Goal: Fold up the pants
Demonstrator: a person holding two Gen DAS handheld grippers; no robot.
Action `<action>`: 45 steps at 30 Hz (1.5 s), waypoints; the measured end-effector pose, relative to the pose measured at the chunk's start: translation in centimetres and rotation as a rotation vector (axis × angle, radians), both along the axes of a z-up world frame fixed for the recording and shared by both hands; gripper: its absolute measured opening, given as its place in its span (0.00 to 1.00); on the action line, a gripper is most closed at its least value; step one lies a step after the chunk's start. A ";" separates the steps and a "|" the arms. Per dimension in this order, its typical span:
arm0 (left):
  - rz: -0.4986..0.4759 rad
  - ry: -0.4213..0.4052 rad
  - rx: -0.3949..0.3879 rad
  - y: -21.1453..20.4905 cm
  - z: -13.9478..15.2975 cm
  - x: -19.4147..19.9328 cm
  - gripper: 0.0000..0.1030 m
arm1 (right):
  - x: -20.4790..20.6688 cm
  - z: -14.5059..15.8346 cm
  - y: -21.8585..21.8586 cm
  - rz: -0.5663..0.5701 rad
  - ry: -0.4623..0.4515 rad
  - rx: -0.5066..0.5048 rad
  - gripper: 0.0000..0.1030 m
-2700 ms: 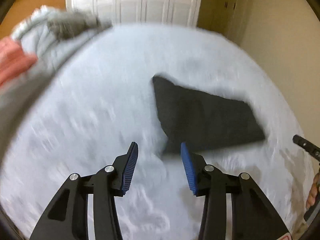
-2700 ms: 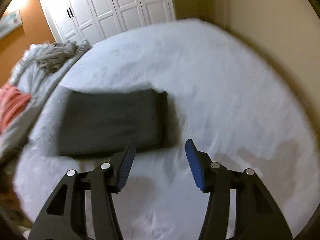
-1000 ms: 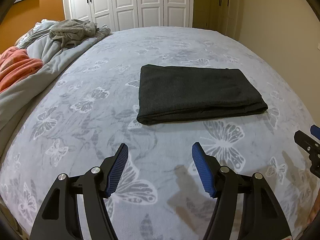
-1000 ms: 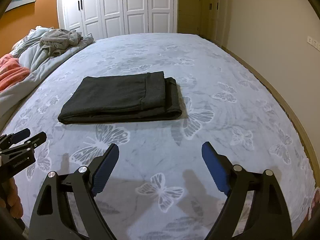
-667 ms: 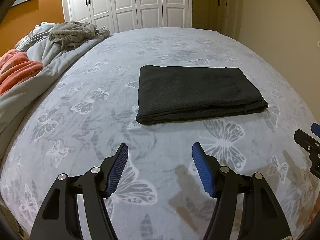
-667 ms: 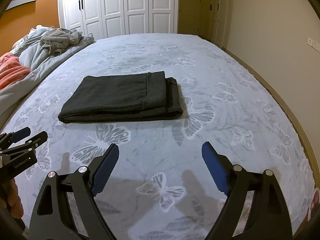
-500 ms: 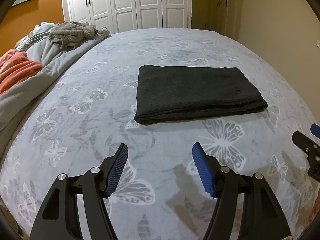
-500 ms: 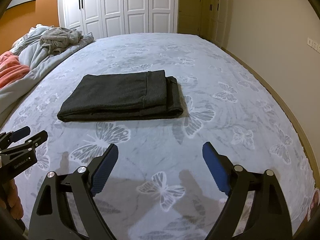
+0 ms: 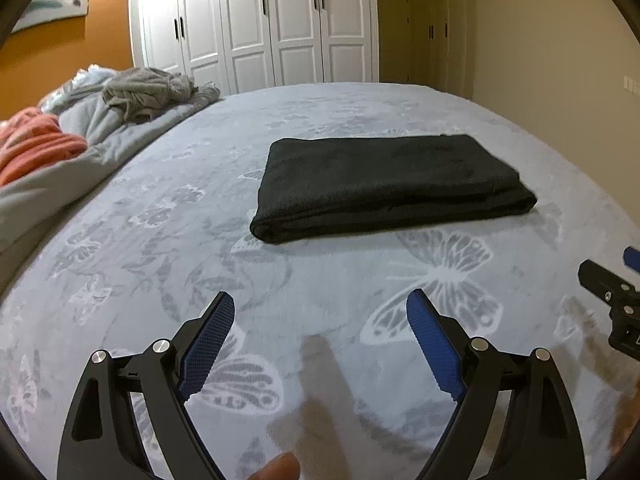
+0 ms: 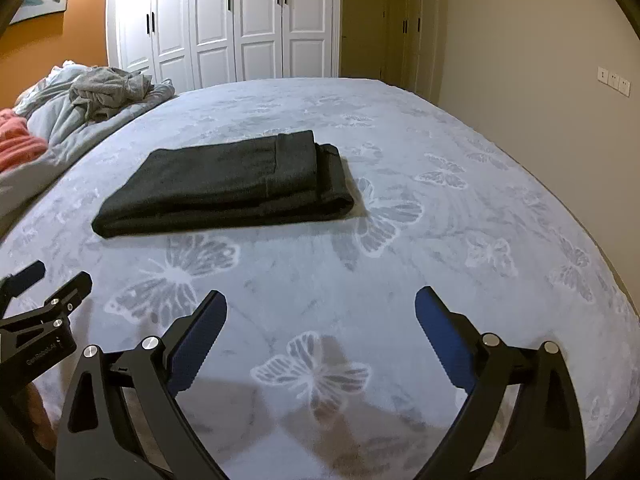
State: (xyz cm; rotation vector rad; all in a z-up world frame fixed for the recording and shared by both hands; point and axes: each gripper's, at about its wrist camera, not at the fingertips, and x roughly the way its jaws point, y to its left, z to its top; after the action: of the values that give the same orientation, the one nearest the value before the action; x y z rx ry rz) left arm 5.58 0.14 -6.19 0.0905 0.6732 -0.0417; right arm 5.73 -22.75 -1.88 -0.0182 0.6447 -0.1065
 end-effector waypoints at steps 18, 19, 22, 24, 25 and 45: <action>0.059 0.016 -0.010 0.5 -0.7 0.3 0.83 | -0.6 -2.1 1.1 -0.003 -0.023 -0.068 0.91; 0.062 0.018 -0.014 0.6 -0.7 0.3 0.83 | -0.4 -2.2 0.9 -0.002 -0.021 -0.066 0.91; 0.074 0.020 -0.019 0.8 -0.7 0.2 0.83 | -0.4 -2.2 0.9 -0.007 -0.015 -0.061 0.91; 0.077 0.016 -0.018 0.8 -0.6 0.1 0.83 | -0.4 -2.2 1.0 -0.007 -0.015 -0.063 0.91; 0.076 0.015 -0.017 0.8 -0.6 0.1 0.83 | -0.4 -2.2 1.0 -0.004 -0.013 -0.066 0.91; 0.040 -0.020 0.007 0.2 -0.2 -0.4 0.83 | -0.4 -2.6 1.6 0.001 0.002 -0.087 0.91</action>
State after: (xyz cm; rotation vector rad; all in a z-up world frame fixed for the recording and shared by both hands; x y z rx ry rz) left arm 5.18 0.30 -6.39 0.0843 0.6554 0.0001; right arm 5.32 -21.17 -4.43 -0.1022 0.6414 -0.1335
